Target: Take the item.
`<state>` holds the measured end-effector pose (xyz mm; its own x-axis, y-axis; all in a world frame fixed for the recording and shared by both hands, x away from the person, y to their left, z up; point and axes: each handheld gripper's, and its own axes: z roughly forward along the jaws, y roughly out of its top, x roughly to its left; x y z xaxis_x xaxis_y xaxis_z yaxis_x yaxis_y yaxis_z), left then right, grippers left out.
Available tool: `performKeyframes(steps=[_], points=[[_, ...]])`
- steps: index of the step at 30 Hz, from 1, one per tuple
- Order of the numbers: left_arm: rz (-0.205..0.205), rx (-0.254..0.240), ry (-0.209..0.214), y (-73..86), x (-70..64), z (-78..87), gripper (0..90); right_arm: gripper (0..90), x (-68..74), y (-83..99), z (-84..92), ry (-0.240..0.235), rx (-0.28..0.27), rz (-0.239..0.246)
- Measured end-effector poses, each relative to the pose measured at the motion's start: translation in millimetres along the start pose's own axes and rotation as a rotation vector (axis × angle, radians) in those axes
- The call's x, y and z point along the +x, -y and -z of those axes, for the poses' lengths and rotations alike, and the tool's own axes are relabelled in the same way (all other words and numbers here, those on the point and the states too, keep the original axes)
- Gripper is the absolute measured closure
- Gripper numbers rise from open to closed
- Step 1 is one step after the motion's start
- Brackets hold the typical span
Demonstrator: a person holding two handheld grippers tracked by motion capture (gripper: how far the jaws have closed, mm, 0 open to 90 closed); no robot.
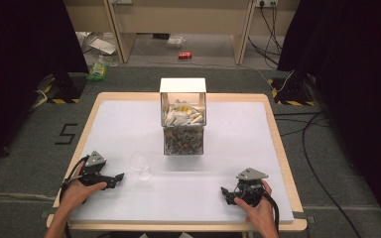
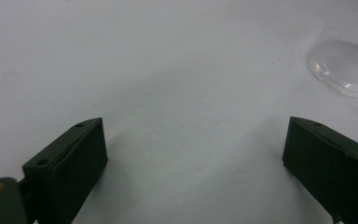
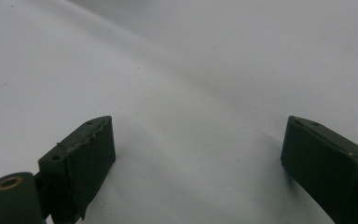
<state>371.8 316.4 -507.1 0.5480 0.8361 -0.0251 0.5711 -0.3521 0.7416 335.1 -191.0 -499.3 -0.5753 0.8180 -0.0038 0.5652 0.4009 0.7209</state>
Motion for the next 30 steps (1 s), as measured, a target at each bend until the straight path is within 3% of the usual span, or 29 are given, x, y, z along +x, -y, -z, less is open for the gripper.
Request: performKeyframes(steps=[8,15,18,27,29,30], points=[[-0.002,0.000,-0.002,-0.4,0.4,0.6,5.7,10.5,0.2,0.0,0.1,0.001,0.001,0.000],[0.019,-0.021,-0.012,0.2,3.2,3.6,15.6,10.6,0.1,0.1,0.1,0.002,0.000,0.004],[0.022,-0.028,-0.015,-0.6,4.1,5.7,15.7,10.6,0.2,0.1,0.1,0.002,-0.001,0.004],[0.051,-0.149,0.001,-17.2,3.7,34.1,19.6,10.6,0.1,0.1,0.1,0.002,0.000,0.004],[0.071,-0.194,0.030,-24.4,1.4,44.7,20.5,10.6,0.1,0.1,0.1,0.002,0.000,0.004],[0.071,-0.194,0.030,-24.4,1.4,44.7,21.2,10.6,0.1,0.1,0.1,0.002,0.000,0.004]])
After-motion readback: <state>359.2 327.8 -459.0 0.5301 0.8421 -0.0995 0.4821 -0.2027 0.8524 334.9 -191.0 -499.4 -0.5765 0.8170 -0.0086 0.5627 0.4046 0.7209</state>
